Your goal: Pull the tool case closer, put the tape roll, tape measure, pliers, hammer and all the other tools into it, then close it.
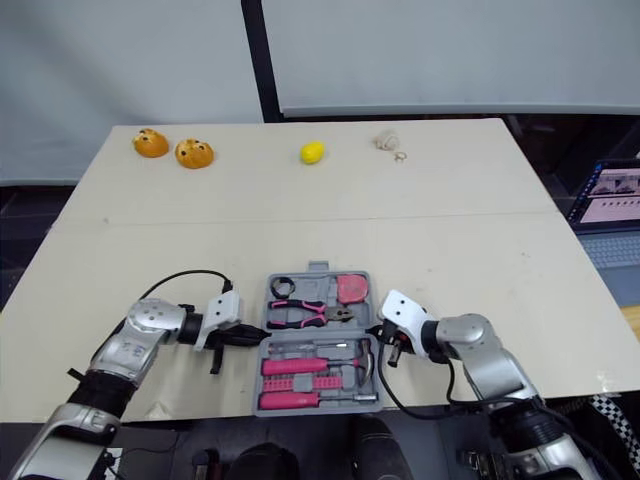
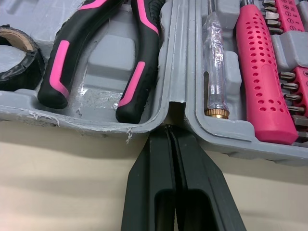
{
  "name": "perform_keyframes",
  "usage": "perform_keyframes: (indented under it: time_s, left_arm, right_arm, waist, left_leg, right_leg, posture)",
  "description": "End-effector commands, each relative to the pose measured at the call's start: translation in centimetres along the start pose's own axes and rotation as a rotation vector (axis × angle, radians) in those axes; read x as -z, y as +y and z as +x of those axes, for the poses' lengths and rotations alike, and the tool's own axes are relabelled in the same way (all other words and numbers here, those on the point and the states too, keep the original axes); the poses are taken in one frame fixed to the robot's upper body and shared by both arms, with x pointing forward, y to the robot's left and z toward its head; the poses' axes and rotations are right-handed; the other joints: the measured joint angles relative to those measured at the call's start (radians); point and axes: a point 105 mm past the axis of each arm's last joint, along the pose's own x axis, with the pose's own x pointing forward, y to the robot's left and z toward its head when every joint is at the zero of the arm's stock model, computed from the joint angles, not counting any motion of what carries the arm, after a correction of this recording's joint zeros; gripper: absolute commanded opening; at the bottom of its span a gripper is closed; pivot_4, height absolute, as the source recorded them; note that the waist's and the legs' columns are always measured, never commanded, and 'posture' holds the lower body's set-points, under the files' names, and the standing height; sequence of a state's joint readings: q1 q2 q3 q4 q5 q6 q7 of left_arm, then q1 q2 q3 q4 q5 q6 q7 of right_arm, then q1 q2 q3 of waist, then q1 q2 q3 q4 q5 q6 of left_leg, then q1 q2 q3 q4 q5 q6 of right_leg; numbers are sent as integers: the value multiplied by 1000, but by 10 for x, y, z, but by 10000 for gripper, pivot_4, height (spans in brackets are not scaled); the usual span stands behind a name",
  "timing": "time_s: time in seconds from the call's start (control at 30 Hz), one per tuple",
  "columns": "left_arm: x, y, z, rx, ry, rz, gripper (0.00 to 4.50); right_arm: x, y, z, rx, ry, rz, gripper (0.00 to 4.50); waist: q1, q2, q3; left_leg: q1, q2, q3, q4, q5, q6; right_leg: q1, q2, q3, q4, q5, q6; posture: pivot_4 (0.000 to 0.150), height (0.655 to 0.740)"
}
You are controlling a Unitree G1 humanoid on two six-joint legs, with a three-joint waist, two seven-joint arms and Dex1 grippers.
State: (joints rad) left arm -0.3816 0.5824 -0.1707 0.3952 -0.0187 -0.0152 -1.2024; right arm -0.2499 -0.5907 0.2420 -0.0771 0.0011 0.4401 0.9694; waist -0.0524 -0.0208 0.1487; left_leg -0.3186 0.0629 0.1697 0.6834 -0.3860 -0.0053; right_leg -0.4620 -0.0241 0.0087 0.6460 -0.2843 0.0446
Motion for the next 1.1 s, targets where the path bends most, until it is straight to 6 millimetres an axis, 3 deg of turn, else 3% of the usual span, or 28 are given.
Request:
perform_keyframes:
  time_s: [0.03,0.17,0.27,0.4,0.5,0.53,0.63,0.8,1.1]
  left_arm:
    - [-3,4,-23,-20,41,55,1058]
    - [-29,-16,-50,68,-80,76,1058]
    - [-44,-49,-53,216,-183,49,0]
    - [-39,-76,-33,316,-191,40,0]
    - [-36,-76,-12,282,-229,29,0]
    - [-35,-76,-7,268,-237,28,0]
    - [-24,-76,13,234,-239,6,0]
    - [-11,-78,25,213,-215,7,0]
    - [2,-78,33,198,-193,17,0]
  right_arm:
    - [-4,-7,-20,45,55,-149,0]
    - [-6,-17,-41,111,56,-123,0]
    - [-17,-17,-50,108,-56,99,7926]
    - [-26,-12,-48,58,-167,371,28245]
    - [-31,-18,-44,42,-232,561,42881]
    - [-33,-19,-43,34,-245,608,44622]
    - [-37,-26,-36,3,-272,777,44622]
    - [-36,-43,-29,27,-261,912,44622]
    - [-35,-51,-10,-21,-210,994,44622]
  waist:
    - [0,0,0]
    - [-5,0,0]
    - [-3,1,1]
    - [1,1,1]
    - [6,1,1]
    - [7,1,0]
    - [9,1,0]
    - [4,2,0]
    - [-1,6,-2]
  left_leg:
    - [0,0,0,0,0,0]
    - [0,1,-4,-1,0,0]
    - [0,1,-8,-1,0,0]
    - [0,0,-10,0,0,0]
    - [0,-1,-11,0,0,0]
    - [-1,-1,-11,0,0,0]
    - [-1,-1,-11,0,0,0]
    - [-2,0,-13,0,0,0]
    - [-1,-1,-13,-1,0,1]
  right_leg:
    - [0,0,0,0,0,0]
    - [-1,0,0,0,-1,-1]
    - [0,0,1,0,-1,-1]
    - [1,0,0,0,-1,-1]
    - [1,-1,0,-1,0,-1]
    - [1,-1,0,-1,0,0]
    - [1,-1,0,-1,0,0]
    - [0,-1,-1,-1,0,0]
    - [1,-2,-1,-1,0,0]
  posture:
    - [1500,7370]
    - [1500,7370]
    - [1500,7370]
    - [1500,7370]
    - [1500,7370]
    - [1500,7370]
    - [1500,7370]
    - [1500,7370]
    - [1500,7370]
